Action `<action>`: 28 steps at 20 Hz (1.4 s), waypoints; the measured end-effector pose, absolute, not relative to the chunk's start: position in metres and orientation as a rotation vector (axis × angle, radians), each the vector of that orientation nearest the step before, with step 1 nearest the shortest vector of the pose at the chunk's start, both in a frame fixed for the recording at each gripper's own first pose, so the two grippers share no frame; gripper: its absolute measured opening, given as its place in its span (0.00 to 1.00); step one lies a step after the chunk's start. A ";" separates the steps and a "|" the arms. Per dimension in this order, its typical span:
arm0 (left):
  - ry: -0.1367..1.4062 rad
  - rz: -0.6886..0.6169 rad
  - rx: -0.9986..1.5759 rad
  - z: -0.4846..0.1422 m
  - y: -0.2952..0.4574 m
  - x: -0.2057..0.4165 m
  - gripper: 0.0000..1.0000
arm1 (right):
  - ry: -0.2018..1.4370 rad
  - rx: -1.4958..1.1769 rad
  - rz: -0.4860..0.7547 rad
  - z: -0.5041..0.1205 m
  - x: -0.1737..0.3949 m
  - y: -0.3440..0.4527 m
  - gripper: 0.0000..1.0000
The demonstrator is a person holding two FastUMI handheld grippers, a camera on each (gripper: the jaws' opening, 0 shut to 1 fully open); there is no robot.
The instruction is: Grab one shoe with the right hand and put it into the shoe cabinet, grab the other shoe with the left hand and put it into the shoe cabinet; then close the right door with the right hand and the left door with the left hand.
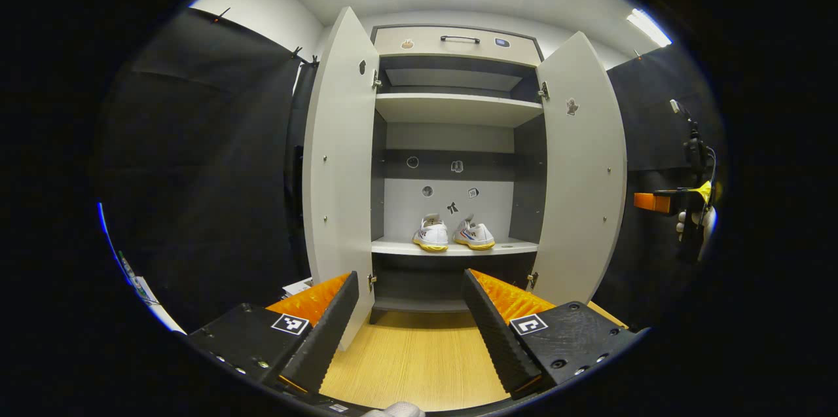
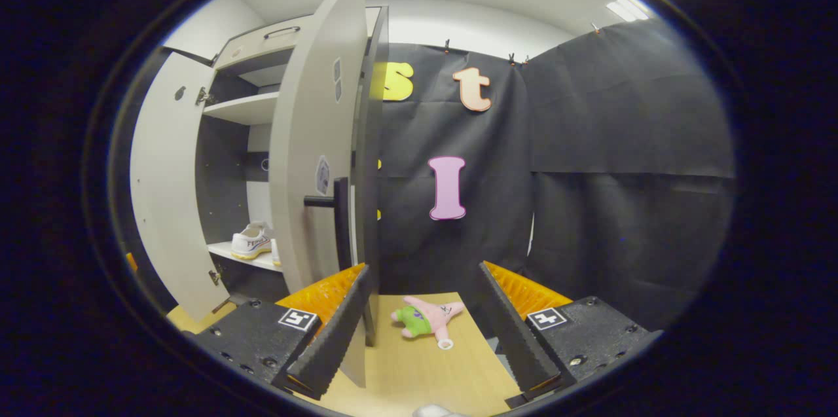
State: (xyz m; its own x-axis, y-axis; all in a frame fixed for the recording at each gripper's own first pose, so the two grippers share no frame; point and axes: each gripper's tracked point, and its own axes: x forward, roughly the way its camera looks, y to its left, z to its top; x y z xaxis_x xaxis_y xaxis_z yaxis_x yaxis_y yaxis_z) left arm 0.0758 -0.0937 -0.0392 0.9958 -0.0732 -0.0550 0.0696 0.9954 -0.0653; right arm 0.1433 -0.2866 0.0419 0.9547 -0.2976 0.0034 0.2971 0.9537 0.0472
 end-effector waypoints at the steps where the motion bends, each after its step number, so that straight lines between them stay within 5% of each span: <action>1: 0.056 -0.066 -0.068 -0.043 -0.094 0.094 0.95 | -0.010 0.047 -0.295 0.044 0.153 -0.289 0.99; 7: 0.077 -0.032 -0.078 -0.048 -0.101 0.097 0.95 | -0.040 0.064 -0.234 0.054 0.169 -0.279 0.99; 10: 0.082 -0.024 -0.079 -0.049 -0.100 0.097 0.95 | -0.035 0.053 -0.206 0.054 0.170 -0.268 0.86; 28: 0.070 -0.021 -0.062 -0.039 -0.054 0.087 0.95 | -0.046 0.022 -0.086 0.062 0.202 -0.151 0.89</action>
